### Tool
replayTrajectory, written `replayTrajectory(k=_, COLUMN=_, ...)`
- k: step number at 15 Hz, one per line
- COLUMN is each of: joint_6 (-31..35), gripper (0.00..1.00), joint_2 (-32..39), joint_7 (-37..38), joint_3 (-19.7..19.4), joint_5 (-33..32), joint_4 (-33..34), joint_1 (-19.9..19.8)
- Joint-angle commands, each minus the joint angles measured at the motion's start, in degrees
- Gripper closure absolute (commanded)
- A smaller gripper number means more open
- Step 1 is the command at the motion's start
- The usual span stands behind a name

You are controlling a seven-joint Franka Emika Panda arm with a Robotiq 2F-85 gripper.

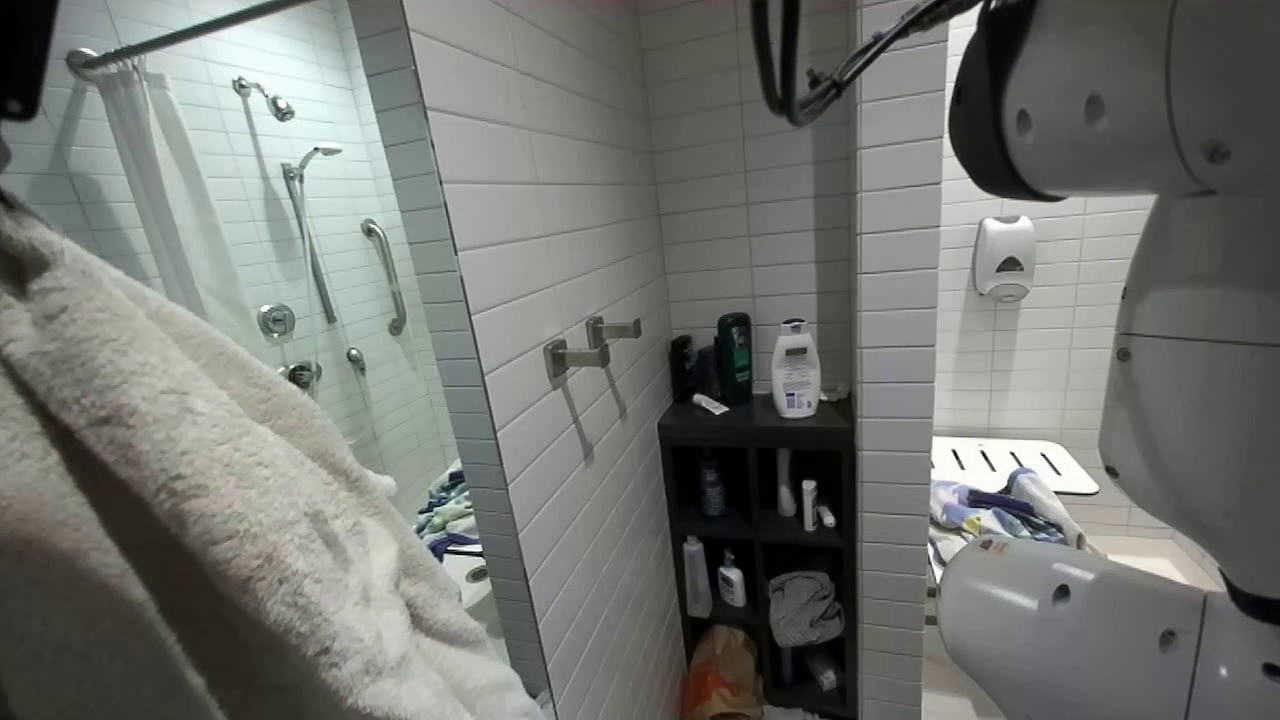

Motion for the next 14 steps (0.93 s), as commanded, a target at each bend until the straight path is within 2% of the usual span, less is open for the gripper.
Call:
replayTrajectory(k=1, joint_6=-0.44, gripper=0.98, joint_2=-0.04, joint_7=0.01, joint_3=-1.43, joint_5=-0.25, joint_4=0.66, joint_1=2.27)
replayTrajectory(k=5, joint_6=-0.62, gripper=0.98, joint_2=-0.45, joint_7=0.01, joint_3=-3.35, joint_5=-0.63, joint_4=1.02, joint_1=1.88)
replayTrajectory(k=14, joint_6=3.43, gripper=0.98, joint_2=0.76, joint_7=0.01, joint_3=-11.74, joint_5=3.20, joint_4=2.66, joint_1=2.29)
